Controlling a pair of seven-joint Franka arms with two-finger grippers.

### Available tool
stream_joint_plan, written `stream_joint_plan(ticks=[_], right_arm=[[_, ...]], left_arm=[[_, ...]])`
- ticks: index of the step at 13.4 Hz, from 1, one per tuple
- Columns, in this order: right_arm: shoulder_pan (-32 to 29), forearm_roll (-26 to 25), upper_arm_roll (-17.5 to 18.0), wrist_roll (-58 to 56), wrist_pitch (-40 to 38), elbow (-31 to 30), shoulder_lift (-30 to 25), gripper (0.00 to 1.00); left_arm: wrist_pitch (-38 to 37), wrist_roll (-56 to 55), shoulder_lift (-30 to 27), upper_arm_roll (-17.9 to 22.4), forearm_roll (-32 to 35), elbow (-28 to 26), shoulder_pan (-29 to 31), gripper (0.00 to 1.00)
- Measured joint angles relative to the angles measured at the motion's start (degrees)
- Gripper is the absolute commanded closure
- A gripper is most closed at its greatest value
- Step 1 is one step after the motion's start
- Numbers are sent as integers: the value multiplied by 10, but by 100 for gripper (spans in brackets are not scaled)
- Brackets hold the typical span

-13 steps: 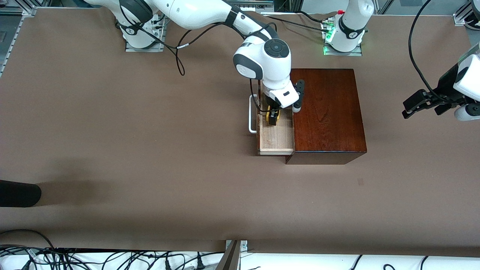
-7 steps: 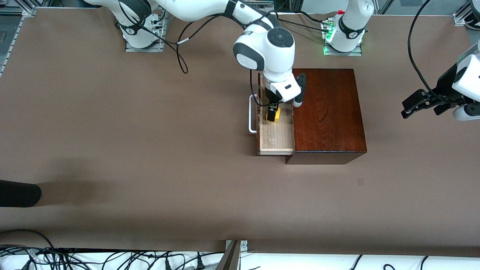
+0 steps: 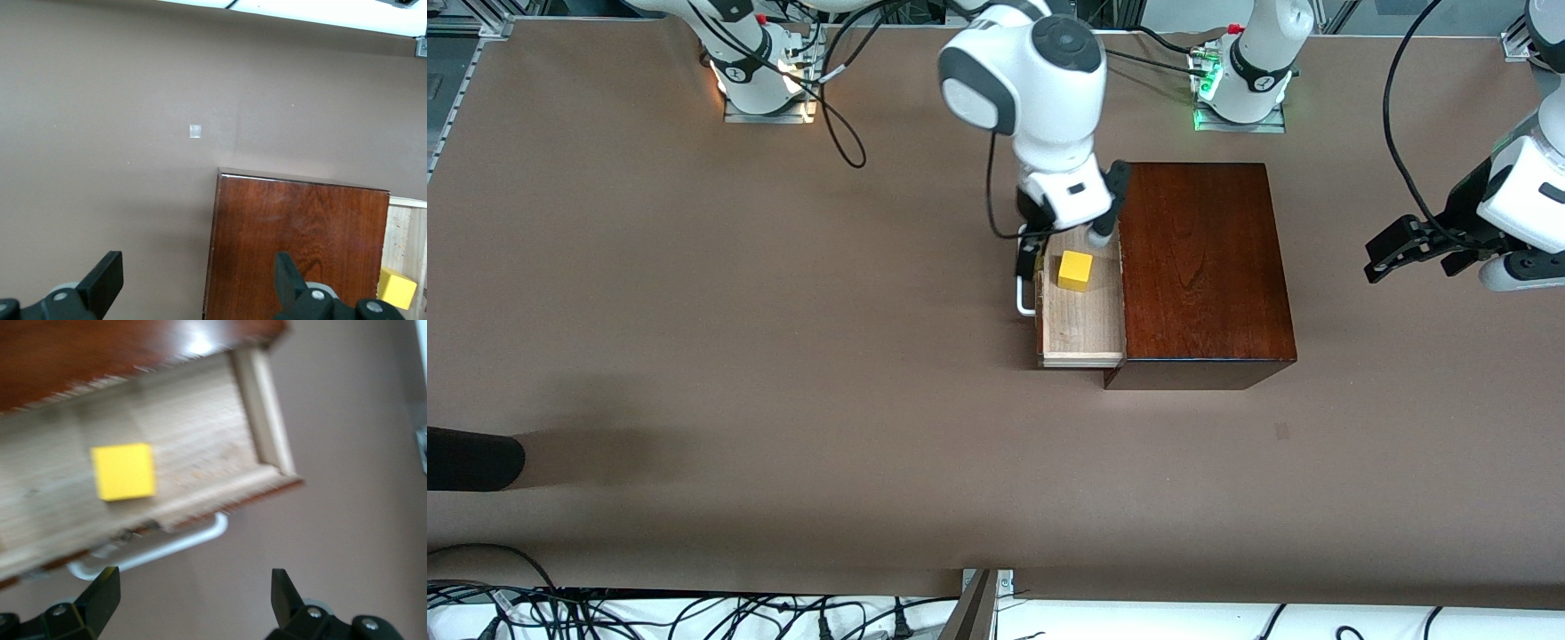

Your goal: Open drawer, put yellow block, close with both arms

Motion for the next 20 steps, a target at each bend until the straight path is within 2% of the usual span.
stream_joint_plan(ticks=[3, 6, 8, 12, 16, 20], right_arm=[[-50, 20, -1, 3, -22, 0, -18, 0], [-83, 22, -5, 27, -57, -1, -32, 0], [-107, 33, -11, 43, -57, -26, -51, 0], [-162, 88, -62, 53, -12, -163, -151, 0], [-233, 129, -81, 74, 5, -270, -247, 0], [-304, 149, -87, 102, 20, -356, -318, 0]], left_arm=[[0, 0, 1, -11, -15, 4, -1, 0], [-15, -50, 3, -56, -17, 18, -3, 0], [-23, -112, 10, -94, -17, 24, -5, 0], [-24, -255, 35, -156, -17, 27, -32, 0], [-24, -390, 76, -159, 1, 27, -122, 0], [-15, -556, 143, -159, 43, 40, -208, 0]])
